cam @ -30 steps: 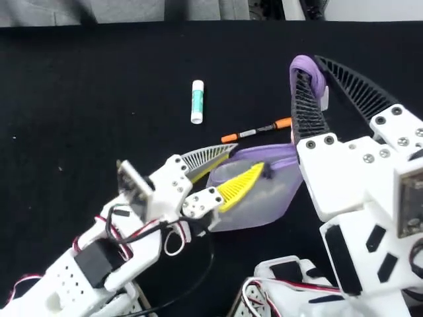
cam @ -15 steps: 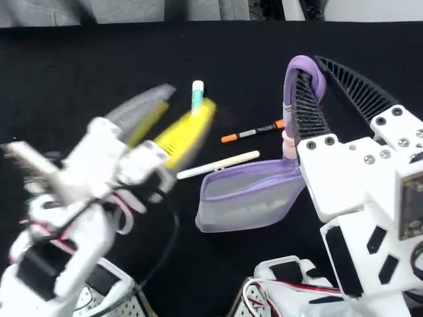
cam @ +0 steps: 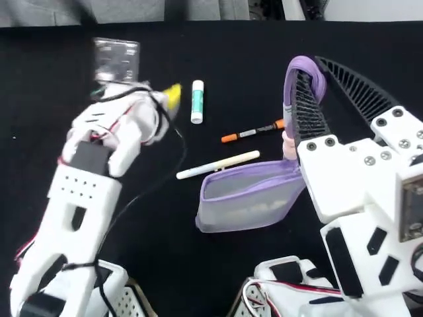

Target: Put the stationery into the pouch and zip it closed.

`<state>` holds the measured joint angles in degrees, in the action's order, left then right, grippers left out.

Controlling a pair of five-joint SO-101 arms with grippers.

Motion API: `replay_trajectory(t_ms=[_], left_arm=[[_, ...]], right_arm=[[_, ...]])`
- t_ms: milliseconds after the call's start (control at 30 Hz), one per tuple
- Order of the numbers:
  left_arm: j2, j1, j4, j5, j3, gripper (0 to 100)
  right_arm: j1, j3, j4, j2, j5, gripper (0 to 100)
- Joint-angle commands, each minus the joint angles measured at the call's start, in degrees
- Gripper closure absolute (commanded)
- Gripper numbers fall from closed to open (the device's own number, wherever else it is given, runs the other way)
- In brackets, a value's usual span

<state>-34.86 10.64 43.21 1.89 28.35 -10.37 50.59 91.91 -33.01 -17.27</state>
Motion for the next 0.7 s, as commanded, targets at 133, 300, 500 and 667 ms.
replay_trajectory(t_ms=[133,300,500,667], left_arm=[[1.9,6.0,-8.4,-14.0,15.9,79],[2.0,6.5,-26.3,-18.5,29.8,79],[10.5,4.1,-26.7,-21.3,25.4,79],[27.9,2.2,-12.5,-21.5,6.3,80]], right_arm=[[-0.7,1.5,0.0,0.5,-0.4,98.6],[-0.6,1.6,0.1,0.3,-0.4,98.6],[-0.7,1.6,0.2,0.3,-0.4,98.6],[-0.7,1.4,0.0,0.7,-0.4,98.6]])
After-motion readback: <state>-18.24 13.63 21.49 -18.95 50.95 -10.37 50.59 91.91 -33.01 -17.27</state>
